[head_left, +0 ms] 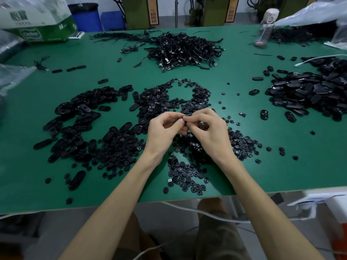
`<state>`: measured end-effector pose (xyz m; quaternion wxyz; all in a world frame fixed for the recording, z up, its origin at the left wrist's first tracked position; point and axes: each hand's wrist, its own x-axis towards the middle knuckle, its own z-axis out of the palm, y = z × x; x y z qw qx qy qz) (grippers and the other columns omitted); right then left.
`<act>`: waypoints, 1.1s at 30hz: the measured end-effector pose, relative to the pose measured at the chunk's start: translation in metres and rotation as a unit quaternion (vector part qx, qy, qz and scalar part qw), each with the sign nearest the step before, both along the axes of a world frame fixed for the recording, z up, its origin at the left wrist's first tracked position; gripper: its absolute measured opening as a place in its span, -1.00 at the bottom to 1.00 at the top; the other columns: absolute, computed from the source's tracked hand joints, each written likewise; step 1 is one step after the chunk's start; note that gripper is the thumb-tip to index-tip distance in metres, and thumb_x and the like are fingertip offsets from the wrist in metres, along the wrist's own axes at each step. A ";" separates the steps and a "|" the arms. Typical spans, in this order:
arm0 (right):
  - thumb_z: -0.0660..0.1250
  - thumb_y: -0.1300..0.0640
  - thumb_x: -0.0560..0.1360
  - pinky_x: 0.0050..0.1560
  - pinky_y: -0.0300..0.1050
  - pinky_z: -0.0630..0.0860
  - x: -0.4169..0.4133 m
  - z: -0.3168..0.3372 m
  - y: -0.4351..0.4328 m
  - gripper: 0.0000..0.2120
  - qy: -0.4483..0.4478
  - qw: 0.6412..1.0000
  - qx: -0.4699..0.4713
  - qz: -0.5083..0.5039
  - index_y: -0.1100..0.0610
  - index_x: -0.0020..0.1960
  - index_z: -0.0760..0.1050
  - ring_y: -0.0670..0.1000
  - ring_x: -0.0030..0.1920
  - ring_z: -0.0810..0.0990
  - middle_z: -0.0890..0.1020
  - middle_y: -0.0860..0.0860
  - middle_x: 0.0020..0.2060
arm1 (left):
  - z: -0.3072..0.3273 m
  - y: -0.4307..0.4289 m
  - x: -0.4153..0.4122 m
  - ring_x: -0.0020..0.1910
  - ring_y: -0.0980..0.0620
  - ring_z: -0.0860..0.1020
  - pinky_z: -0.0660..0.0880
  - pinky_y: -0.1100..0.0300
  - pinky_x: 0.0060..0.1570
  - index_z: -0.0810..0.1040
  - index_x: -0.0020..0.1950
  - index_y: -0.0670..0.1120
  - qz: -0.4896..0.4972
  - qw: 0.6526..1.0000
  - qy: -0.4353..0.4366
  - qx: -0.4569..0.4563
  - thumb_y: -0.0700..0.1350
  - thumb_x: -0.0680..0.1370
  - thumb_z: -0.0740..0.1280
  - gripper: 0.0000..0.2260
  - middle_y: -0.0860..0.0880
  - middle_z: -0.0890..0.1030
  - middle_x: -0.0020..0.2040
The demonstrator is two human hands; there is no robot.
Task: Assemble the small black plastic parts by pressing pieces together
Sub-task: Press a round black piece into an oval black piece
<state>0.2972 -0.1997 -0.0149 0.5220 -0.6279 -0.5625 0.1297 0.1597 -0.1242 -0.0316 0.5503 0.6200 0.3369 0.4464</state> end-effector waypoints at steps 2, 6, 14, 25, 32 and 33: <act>0.42 0.32 0.57 -0.08 -0.26 0.50 0.000 0.000 0.001 -0.81 -0.009 1.000 -0.010 0.007 0.14 0.11 0.74 -0.07 -0.08 0.57 0.61 0.00 0.01 | 0.000 0.001 0.000 -0.14 -0.10 0.72 0.67 0.10 -0.04 0.66 0.15 -0.25 0.006 1.000 -0.008 -0.009 -0.29 0.62 0.40 -0.87 -0.16 0.74 -0.08; 0.39 0.32 0.58 -0.04 -0.27 0.50 0.000 -0.001 0.000 -0.74 -0.010 1.000 0.005 -0.006 0.08 0.17 0.72 -0.10 -0.03 0.58 0.62 -0.02 0.03 | 0.001 0.001 0.000 -0.20 -0.03 0.70 0.64 0.15 -0.08 0.66 0.13 -0.23 0.018 1.000 -0.020 -0.015 -0.30 0.61 0.41 -0.88 -0.12 0.73 -0.14; 0.41 0.21 0.60 -0.06 0.02 0.64 0.004 -0.003 0.001 -0.84 0.082 0.996 -0.019 -0.022 0.08 0.15 0.70 -0.08 -0.16 0.69 0.74 -0.05 -0.16 | 0.004 -0.003 -0.001 -0.23 0.02 0.68 0.63 0.20 -0.11 0.65 0.14 -0.27 -0.021 1.000 -0.019 -0.002 -0.33 0.60 0.41 -0.87 -0.09 0.72 -0.19; 0.42 0.22 0.59 -0.07 -0.42 0.47 0.005 -0.003 -0.001 -0.82 0.067 0.997 -0.001 -0.024 0.08 0.15 0.73 -0.22 -0.10 0.64 0.73 -0.10 -0.05 | 0.006 -0.005 -0.001 -0.19 -0.05 0.71 0.66 0.14 -0.14 0.64 0.12 -0.26 -0.036 0.999 -0.017 -0.005 -0.32 0.58 0.44 -0.87 -0.15 0.73 -0.14; 0.44 0.22 0.58 -0.02 -0.21 0.56 0.002 -0.001 -0.003 -0.84 0.004 1.000 0.003 -0.030 0.12 0.13 0.73 -0.10 -0.07 0.65 0.71 -0.03 -0.07 | 0.005 -0.005 0.000 -0.19 -0.03 0.72 0.65 0.19 -0.14 0.63 0.08 -0.24 -0.028 1.000 0.005 -0.009 -0.38 0.58 0.39 -0.89 -0.11 0.73 -0.15; 0.45 0.24 0.57 -0.02 -0.17 0.57 0.001 -0.002 -0.003 -0.85 -0.002 1.000 0.006 -0.028 0.14 0.12 0.73 -0.07 -0.09 0.65 0.71 -0.01 -0.08 | 0.005 -0.005 0.000 -0.20 -0.03 0.72 0.65 0.20 -0.14 0.63 0.06 -0.23 -0.026 1.000 0.010 -0.008 -0.39 0.58 0.38 -0.89 -0.11 0.73 -0.16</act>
